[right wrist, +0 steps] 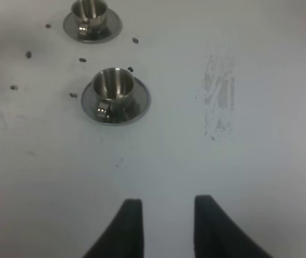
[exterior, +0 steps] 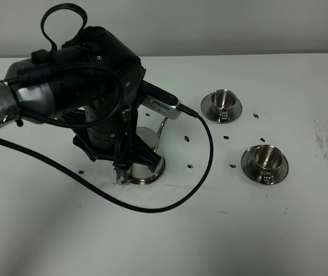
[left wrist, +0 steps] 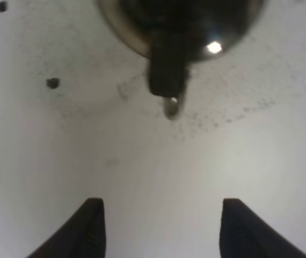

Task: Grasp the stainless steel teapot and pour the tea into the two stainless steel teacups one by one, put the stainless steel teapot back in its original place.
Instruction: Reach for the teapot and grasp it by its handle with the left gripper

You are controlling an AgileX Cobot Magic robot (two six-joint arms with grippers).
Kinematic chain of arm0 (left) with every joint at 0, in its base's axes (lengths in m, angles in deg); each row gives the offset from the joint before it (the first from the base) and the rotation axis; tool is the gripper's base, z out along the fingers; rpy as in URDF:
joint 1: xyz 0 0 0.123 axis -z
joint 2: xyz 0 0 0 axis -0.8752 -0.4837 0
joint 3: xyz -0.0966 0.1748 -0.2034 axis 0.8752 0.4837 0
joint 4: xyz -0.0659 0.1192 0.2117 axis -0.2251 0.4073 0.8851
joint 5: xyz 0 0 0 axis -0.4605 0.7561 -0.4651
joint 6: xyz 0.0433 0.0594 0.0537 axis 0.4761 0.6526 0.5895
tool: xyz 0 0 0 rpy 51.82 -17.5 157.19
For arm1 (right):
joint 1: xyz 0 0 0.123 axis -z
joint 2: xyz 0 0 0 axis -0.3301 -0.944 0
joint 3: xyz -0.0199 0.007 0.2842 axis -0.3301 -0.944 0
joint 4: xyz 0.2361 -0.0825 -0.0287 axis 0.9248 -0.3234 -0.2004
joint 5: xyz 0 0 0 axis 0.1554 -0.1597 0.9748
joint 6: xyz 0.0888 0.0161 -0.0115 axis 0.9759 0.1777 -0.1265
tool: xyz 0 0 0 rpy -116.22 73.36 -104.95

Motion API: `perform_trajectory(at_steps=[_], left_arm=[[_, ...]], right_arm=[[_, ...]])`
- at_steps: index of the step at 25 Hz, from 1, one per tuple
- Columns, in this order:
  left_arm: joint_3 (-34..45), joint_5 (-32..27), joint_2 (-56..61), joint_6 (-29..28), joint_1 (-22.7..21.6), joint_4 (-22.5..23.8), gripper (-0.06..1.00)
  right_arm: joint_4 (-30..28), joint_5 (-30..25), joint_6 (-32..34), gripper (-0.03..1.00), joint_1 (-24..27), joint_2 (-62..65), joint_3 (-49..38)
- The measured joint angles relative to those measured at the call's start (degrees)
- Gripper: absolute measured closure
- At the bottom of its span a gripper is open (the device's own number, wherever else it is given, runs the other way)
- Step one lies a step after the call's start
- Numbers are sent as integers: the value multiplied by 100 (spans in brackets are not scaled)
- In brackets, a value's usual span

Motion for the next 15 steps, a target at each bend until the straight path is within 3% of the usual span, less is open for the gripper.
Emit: perform_trajectory(at_steps=[10,15], left_arm=[[1753,1807,809,-88,-139,-359,49],[2262,2245,978,1121,-219,-667,49]], right_arm=[[0,0,0,74,0,0,0],[6,0,0,74,0,0,0]])
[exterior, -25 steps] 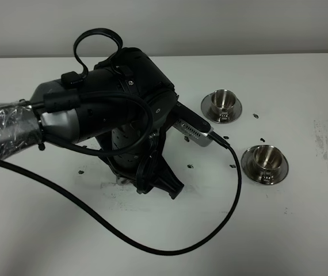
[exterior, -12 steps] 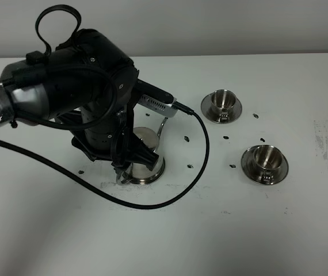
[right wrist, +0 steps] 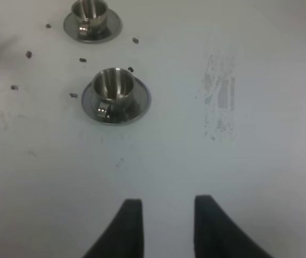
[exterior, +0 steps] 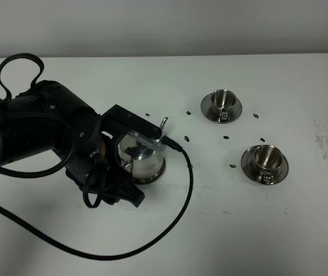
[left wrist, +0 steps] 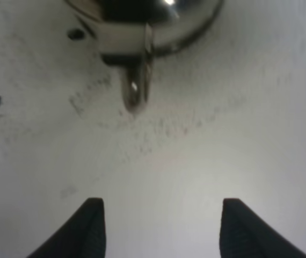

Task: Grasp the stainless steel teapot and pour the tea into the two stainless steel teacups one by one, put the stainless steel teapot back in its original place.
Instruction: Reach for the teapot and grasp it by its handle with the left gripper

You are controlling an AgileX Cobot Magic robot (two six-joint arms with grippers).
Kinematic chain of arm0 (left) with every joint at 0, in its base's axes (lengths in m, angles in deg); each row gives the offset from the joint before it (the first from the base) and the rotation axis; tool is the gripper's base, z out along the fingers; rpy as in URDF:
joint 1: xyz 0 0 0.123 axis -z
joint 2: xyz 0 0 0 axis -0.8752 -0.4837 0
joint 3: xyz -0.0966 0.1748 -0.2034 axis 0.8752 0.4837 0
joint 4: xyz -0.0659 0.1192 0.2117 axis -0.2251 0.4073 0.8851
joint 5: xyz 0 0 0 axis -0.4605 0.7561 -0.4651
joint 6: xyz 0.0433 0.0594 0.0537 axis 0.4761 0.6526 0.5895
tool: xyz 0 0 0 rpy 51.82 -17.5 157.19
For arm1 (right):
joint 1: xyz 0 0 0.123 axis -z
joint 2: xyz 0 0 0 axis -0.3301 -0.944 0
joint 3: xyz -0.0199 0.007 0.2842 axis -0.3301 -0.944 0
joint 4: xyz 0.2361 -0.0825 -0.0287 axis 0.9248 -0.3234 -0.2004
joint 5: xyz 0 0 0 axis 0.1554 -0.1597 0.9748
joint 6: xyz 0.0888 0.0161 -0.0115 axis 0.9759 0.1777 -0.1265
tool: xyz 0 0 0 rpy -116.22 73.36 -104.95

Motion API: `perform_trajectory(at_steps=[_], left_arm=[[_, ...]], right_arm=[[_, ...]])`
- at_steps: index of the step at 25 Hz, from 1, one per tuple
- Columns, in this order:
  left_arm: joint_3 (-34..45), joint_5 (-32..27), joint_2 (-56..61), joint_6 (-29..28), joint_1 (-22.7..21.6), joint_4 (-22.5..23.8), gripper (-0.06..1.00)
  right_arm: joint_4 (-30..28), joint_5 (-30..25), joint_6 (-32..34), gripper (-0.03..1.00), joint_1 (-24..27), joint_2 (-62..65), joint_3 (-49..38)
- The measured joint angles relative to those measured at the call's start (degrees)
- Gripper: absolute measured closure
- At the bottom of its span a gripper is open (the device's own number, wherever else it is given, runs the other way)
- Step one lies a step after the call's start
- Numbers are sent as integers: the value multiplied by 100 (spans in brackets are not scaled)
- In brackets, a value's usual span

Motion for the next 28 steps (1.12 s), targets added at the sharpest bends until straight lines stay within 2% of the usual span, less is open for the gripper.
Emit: perform_trajectory(at_steps=[4,13,23,28], left_arm=[[57,4,0,493,-173,-328,49],[-1,-156,-12,281,-448,-366,49],[-894,-765,-761,116,-468,-204,49],[-1062,-773,-1068,111,-470,-184,49]], right_arm=[[0,0,0,74,0,0,0],[-6,0,0,74,0,0,0],[-1,0,0,74,0,0,0],[-1,0,0,74,0,0,0]])
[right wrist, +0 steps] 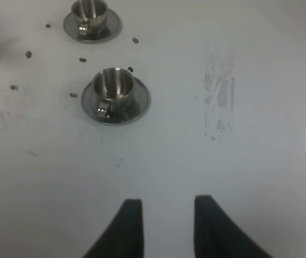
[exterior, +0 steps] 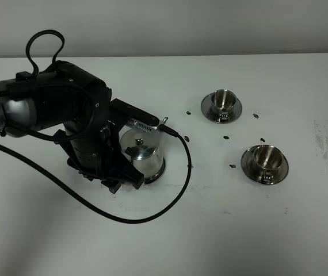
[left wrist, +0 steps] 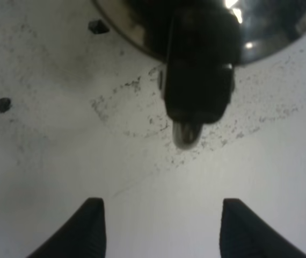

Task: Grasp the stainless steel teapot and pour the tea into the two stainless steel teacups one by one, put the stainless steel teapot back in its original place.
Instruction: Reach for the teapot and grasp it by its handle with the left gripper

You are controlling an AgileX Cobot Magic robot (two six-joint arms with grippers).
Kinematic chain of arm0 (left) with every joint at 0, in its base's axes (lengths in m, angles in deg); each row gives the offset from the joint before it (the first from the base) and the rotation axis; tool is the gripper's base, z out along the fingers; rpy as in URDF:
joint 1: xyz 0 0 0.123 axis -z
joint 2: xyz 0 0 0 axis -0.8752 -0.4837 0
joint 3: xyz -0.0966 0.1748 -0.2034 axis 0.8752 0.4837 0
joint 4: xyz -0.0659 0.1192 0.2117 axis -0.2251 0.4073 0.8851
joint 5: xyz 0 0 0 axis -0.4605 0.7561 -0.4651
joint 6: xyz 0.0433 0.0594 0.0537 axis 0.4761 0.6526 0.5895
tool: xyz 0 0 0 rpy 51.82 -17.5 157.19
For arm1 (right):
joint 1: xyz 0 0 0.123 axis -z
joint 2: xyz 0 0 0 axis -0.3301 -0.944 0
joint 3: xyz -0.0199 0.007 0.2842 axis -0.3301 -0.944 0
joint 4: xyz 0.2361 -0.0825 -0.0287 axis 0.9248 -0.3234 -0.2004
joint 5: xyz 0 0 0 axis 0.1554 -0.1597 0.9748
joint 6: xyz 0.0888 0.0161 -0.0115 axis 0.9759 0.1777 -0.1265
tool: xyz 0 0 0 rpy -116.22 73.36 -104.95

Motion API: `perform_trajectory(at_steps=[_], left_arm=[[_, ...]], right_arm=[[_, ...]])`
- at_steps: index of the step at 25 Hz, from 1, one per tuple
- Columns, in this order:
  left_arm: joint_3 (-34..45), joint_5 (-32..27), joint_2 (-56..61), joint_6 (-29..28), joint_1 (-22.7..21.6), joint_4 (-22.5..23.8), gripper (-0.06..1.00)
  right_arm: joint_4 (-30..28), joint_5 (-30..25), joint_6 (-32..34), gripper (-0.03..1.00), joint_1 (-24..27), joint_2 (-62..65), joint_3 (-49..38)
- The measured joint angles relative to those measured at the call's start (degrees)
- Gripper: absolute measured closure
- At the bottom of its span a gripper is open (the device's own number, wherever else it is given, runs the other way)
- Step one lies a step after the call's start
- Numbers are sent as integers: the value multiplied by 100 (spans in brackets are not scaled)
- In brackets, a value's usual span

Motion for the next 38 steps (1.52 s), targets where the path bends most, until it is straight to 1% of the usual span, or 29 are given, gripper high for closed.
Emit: perform_trajectory(at_steps=[9,13,17,21,29,35,38], left_arm=[[-264,136,-411,0,-4,-5,49],[-266,196,-502,0,-17,-52,49],[-354,264,-513,-2,-29,-162,49],[-486,300,-513,-9,-29,-167,49],[-491,361,-513,-4,-29,-171,49],[-491,417,-568,70,-29,-171,49],[-491,451,-614,202,-29,-171,49]], right_arm=[[0,0,0,74,0,0,0],[-5,0,0,74,0,0,0],[-5,0,0,74,0,0,0],[-5,0,0,74,0,0,0],[-5,0,0,74,0,0,0],[-5,0,0,74,0,0,0],[-5,0,0,74,0,0,0]])
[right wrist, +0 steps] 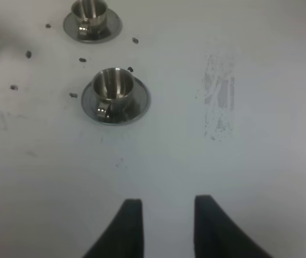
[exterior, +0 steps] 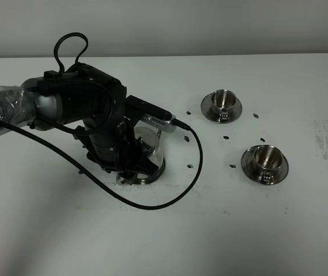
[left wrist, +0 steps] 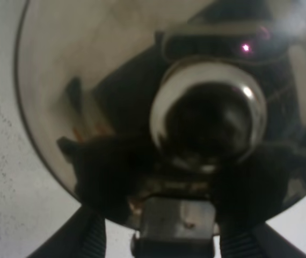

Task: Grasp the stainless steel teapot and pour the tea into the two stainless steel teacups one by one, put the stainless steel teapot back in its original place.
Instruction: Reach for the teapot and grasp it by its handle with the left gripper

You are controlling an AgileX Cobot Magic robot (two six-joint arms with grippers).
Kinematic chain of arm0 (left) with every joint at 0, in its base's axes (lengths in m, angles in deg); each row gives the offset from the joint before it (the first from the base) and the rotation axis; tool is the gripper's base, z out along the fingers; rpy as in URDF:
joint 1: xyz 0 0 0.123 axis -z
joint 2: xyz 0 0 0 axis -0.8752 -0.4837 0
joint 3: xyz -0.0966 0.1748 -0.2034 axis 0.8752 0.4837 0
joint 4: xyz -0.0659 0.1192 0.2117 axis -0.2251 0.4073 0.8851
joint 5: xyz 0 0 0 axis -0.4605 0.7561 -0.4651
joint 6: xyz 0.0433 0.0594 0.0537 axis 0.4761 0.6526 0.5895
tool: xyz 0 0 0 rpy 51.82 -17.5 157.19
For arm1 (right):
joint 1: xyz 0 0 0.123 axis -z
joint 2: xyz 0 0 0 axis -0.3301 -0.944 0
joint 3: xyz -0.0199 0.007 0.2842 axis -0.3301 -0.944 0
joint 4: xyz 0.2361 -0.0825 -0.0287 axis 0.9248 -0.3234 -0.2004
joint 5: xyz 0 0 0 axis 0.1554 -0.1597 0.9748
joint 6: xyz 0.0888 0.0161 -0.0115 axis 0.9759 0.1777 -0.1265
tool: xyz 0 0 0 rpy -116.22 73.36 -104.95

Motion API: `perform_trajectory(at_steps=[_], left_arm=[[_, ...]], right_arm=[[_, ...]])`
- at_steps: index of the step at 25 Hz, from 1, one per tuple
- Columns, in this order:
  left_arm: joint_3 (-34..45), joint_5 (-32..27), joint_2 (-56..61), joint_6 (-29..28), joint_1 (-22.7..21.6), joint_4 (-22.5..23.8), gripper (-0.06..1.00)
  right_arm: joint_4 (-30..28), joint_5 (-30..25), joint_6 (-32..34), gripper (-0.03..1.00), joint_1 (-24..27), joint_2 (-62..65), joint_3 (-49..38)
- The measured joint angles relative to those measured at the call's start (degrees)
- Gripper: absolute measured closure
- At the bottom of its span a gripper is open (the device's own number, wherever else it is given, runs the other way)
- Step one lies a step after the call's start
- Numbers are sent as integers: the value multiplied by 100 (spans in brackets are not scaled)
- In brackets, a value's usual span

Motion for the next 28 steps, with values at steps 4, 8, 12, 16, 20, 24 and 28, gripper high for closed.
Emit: perform_trajectory(at_steps=[4,8,12,16,20,24,28], left_arm=[[-11,25,0,0,0,0,49],[-47,38,0,129,0,0,49],[-53,38,0,283,0,0,49],[-53,38,0,306,0,0,49],[-53,38,0,320,0,18,49],[-53,38,0,320,0,18,49],[-53,38,0,320,0,18,49]], right_arm=[[0,0,0,74,0,0,0],[0,0,0,74,0,0,0],[0,0,0,74,0,0,0],[0,0,0,74,0,0,0],[0,0,0,74,0,0,0],[0,0,0,74,0,0,0],[0,0,0,74,0,0,0]])
